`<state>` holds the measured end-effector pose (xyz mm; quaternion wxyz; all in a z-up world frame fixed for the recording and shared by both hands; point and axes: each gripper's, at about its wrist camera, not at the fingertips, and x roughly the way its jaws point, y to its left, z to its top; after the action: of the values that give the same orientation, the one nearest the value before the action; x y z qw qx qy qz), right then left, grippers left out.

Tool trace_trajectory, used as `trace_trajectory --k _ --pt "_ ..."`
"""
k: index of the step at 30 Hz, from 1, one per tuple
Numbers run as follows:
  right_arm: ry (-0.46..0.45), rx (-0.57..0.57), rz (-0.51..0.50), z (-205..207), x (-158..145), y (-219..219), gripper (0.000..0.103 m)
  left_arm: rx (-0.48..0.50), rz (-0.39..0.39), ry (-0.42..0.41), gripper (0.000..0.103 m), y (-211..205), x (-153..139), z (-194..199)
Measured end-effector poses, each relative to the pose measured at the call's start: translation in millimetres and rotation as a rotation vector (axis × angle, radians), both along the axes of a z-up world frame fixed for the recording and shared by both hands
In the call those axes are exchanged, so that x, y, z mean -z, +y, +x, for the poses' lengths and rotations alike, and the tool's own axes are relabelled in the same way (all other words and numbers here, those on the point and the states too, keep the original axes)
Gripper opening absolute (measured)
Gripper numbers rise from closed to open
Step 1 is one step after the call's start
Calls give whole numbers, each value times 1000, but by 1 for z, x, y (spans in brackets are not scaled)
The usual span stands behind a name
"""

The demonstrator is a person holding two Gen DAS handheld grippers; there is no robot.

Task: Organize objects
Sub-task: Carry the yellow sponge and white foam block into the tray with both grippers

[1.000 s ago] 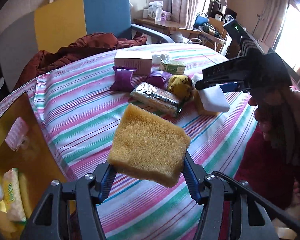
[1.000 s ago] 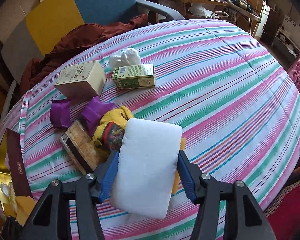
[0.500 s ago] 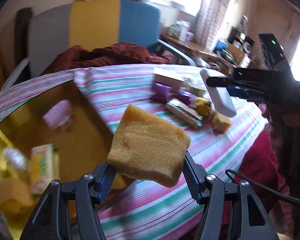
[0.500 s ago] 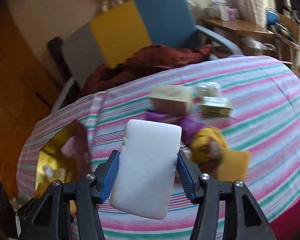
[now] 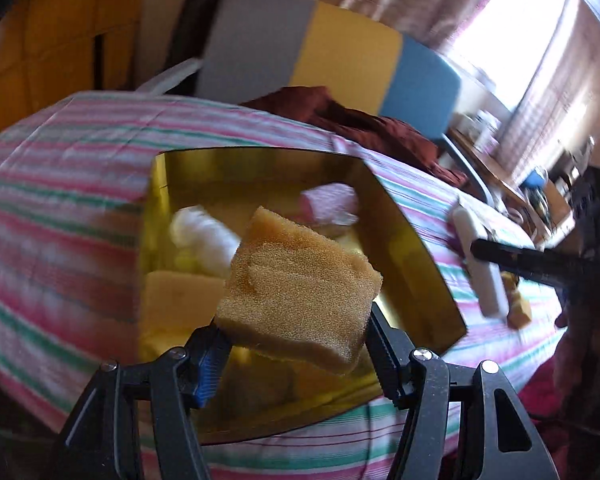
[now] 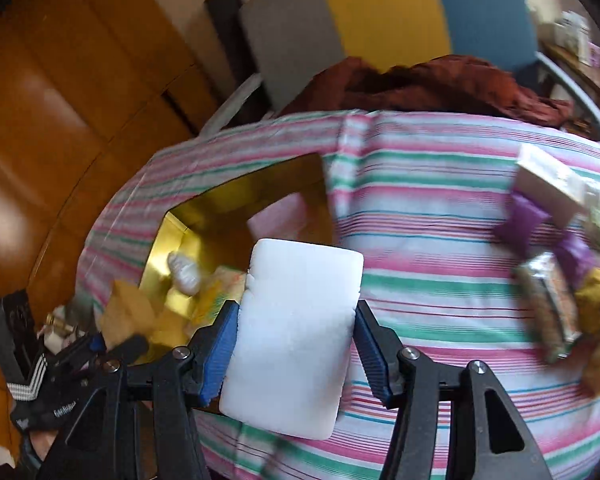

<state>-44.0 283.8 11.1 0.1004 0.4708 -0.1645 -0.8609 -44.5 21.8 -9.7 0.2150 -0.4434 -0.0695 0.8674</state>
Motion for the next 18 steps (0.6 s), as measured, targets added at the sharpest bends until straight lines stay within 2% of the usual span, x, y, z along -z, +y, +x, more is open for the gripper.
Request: trace_trajectory --k 4,8,11,14,16,18 --pt "-45 -72 23 -13 20 -41 58 -22 29 0 63 -14 -1 -7" --pt "-92 -107 45 -21 41 -65 58 0 36 30 63 -8 -8 -12" --pt "-127 -128 61 -23 55 -77 59 31 8 8 64 -2 -2 -15" --pt "-162 -126 42 -25 66 -78 61 108 -26 -10 66 1 9 -6" --pt "-169 -130 25 -25 69 -79 62 127 -75 -10 69 -2 15 2" --pt "-162 -131 10 -24 69 -79 62 107 -92 -30 78 -13 23 7"
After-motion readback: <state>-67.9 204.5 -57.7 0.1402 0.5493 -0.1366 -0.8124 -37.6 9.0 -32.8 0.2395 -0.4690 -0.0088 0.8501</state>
